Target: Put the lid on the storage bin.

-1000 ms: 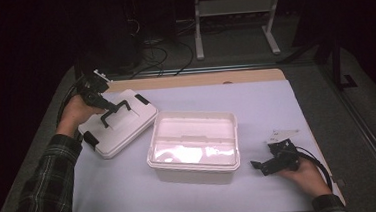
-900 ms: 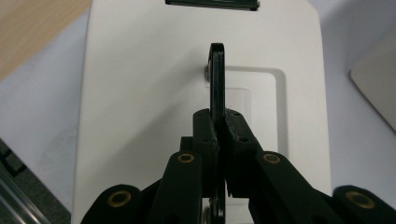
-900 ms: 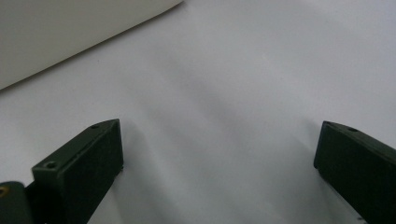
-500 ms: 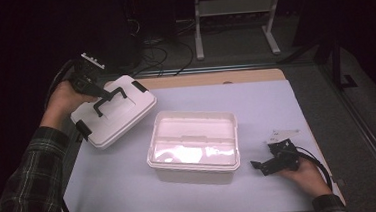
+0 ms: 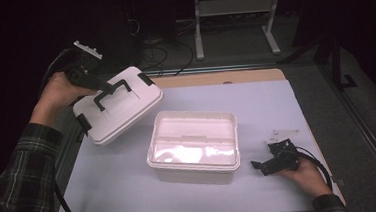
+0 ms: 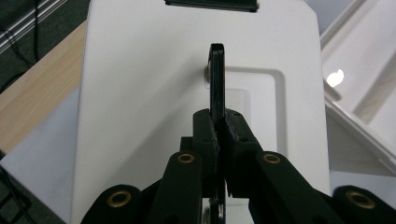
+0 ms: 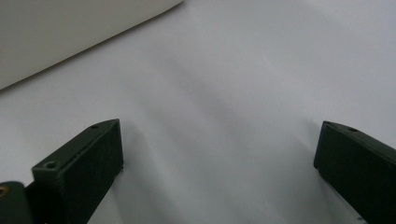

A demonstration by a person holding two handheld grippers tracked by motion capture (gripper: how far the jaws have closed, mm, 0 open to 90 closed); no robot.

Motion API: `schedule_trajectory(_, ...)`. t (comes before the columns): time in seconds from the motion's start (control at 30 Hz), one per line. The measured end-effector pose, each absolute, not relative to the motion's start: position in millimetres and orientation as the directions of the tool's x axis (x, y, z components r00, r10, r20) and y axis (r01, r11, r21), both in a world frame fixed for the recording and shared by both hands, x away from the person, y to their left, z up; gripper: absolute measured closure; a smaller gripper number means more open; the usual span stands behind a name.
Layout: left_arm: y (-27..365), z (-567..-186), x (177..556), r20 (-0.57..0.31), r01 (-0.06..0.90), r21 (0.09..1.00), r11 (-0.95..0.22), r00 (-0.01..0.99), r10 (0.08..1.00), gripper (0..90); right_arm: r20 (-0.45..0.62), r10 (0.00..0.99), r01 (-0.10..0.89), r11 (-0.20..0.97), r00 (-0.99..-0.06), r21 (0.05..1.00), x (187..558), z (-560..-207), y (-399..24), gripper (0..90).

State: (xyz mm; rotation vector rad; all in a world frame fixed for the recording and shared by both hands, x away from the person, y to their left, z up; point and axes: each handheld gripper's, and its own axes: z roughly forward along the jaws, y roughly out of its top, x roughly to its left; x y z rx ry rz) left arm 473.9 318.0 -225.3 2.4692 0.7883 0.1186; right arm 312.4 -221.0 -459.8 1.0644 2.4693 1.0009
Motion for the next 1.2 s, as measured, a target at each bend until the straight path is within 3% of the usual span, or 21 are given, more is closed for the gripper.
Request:
schedule_trajectory(0.43,269.7,-209.0,454.4,-0.063,0.386,0.535,-0.752,0.905,0.420,84.1,0.023,0.721,0.533,0.491,-0.693,0.689,312.4,-459.8,-221.0,0.7)
schedule_trajectory(1.2,150.6,-208.4,410.2,-0.071,0.075,0.524,-0.848,0.996,0.045,84.1,0.023,0.721,0.534,0.491,-0.693,0.689,312.3,-459.7,-220.9,0.7)
